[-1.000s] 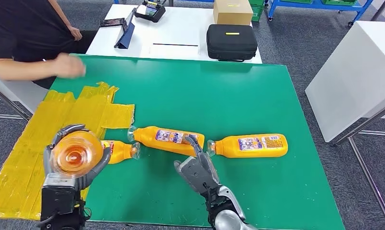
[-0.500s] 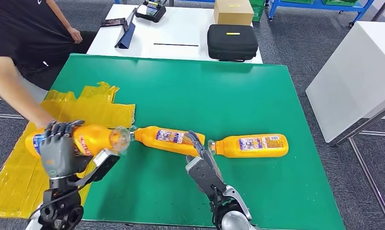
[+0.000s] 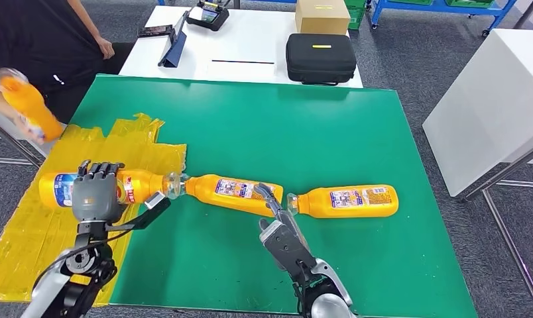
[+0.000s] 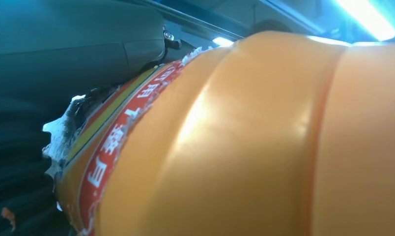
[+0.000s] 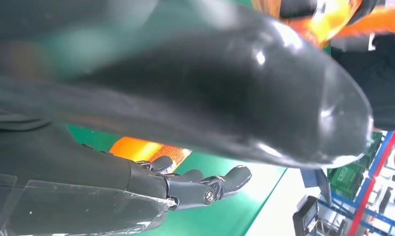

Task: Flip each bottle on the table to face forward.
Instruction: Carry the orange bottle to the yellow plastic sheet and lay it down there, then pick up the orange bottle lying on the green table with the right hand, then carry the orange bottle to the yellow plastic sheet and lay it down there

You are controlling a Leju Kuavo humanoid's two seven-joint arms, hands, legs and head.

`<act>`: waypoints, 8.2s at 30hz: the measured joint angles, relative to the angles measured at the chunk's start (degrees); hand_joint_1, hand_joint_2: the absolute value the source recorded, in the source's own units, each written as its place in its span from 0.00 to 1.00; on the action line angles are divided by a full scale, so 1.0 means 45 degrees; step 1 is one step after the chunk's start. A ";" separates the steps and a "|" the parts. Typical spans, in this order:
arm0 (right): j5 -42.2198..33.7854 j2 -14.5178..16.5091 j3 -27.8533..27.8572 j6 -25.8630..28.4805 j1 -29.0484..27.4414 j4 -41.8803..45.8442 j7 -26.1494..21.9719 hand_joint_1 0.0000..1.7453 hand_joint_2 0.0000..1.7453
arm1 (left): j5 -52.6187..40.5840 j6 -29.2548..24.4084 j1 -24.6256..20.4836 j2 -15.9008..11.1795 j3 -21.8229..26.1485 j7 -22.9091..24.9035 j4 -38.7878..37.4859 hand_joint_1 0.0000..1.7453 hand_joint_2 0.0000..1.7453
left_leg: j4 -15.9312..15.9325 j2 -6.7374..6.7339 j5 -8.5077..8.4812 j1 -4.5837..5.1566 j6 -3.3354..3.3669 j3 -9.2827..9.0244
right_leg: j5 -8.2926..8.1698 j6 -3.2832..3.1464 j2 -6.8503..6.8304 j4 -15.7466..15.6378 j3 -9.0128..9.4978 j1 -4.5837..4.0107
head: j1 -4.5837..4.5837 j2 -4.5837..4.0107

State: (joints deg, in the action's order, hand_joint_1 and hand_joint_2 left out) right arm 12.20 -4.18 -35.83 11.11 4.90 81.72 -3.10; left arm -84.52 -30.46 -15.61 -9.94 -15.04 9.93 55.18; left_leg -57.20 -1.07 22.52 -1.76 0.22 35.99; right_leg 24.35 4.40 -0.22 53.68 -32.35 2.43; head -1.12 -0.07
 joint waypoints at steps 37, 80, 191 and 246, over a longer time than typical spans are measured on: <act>0.3771 -0.0069 0.0732 0.0237 -0.1368 0.1882 0.1978 0.00 1.00 | 0.7602 0.1537 0.1146 0.1633 0.1334 -0.2540 0.1130 0.00 0.00 | 0.0000 -0.0001 -0.0011 0.0004 0.0001 0.0008 | -0.0006 -0.0010 -0.0001 0.0010 -0.0007 0.0004 | 0.0002 0.0000; 0.9730 0.1852 0.0888 -0.3246 0.4502 -0.4841 0.3985 0.00 1.00 | 2.2244 0.2459 0.3385 0.2458 -0.0985 -0.5262 0.7041 0.00 0.00 | 0.0000 0.0002 -0.0039 0.0005 -0.0005 0.0018 | -0.0030 -0.0019 -0.0005 0.0029 -0.0013 0.0001 | 0.0000 0.0000; 0.6921 0.2911 0.0655 -0.0551 0.4975 -0.6754 0.2495 1.00 1.00 | 2.4152 0.3299 0.3258 0.3574 -0.0396 -0.4699 0.7153 0.00 1.00 | -0.0002 -0.0001 -0.0112 0.0004 -0.0020 0.0114 | -0.0097 -0.0017 -0.0002 0.0065 -0.0133 0.0000 | -0.0001 0.0000; 0.6337 0.2131 -0.3456 0.1276 0.4122 -0.6454 0.3177 0.00 0.00 | 2.0135 0.0964 0.4710 0.2969 0.1087 -0.5993 0.9278 1.00 1.00 | 0.0000 0.0014 -0.0117 0.0003 -0.0028 0.0142 | -0.0093 -0.0023 -0.0009 0.0073 -0.0177 0.0001 | 0.0001 0.0000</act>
State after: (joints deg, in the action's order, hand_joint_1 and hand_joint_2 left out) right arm 40.71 5.41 -51.39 16.85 23.45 52.68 11.19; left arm 6.09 -26.12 5.59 3.42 -10.15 -17.04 96.92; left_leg -57.20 -1.01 21.99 -1.74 0.10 36.63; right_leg 23.93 4.30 -0.26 54.01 -33.15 2.43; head -1.11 -0.07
